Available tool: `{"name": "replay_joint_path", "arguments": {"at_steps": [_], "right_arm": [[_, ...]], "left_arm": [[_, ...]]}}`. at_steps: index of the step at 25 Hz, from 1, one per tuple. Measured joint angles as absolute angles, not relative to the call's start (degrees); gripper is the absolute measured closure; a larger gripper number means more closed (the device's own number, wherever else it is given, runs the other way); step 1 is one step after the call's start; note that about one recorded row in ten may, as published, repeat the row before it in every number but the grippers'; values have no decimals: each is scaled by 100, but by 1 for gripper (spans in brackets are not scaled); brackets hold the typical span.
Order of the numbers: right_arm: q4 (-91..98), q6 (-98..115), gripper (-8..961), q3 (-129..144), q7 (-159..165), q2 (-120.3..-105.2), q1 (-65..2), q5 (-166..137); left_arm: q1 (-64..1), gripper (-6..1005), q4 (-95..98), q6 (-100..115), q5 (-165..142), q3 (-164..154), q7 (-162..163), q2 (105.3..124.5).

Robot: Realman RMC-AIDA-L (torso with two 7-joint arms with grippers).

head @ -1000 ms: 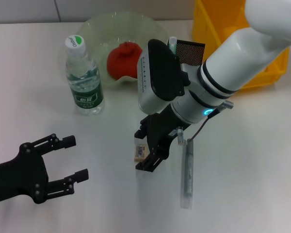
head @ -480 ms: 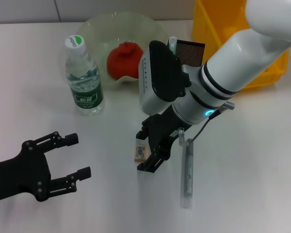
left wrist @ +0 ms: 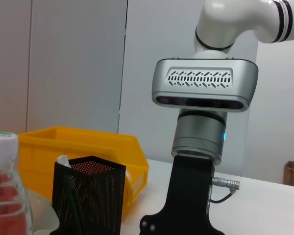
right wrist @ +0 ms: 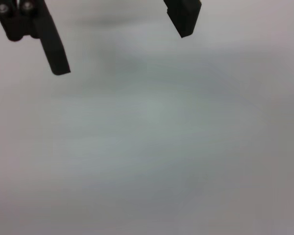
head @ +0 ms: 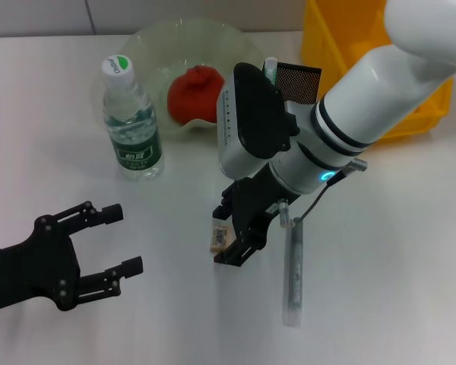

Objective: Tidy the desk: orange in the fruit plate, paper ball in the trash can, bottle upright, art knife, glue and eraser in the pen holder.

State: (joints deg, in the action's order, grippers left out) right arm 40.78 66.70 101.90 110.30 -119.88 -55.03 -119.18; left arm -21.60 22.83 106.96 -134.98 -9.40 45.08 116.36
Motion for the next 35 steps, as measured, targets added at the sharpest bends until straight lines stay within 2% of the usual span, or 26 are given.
{"name": "replay_joint_path", "arguments": {"at_steps": [4,10,12,27,35], "right_arm": [[4072,6644,182,10263,11031,-11988,-5496,-11918],[4055,6633,358,10273,11043,-11988,-5493,-11917],[4053,6632,564,10274,11053,-11988,-5493,-11917],[4139,6672,565,10241,11077,-11988,-5458,-11863],[4722,7047,564,9909,11056,-11937,-5095,-11772]], "left_arm": [[-2174,198,2277,10696,-13498,-940,4509,11636],[-2187,198,2275,10696,-13483,-940,4509,11636],[-2188,198,2269,10697,-13437,-940,4508,11636],[-2189,198,2288,10731,-13420,-941,4509,11636],[-2188,198,2299,10731,-13420,-940,4535,11615]]}}
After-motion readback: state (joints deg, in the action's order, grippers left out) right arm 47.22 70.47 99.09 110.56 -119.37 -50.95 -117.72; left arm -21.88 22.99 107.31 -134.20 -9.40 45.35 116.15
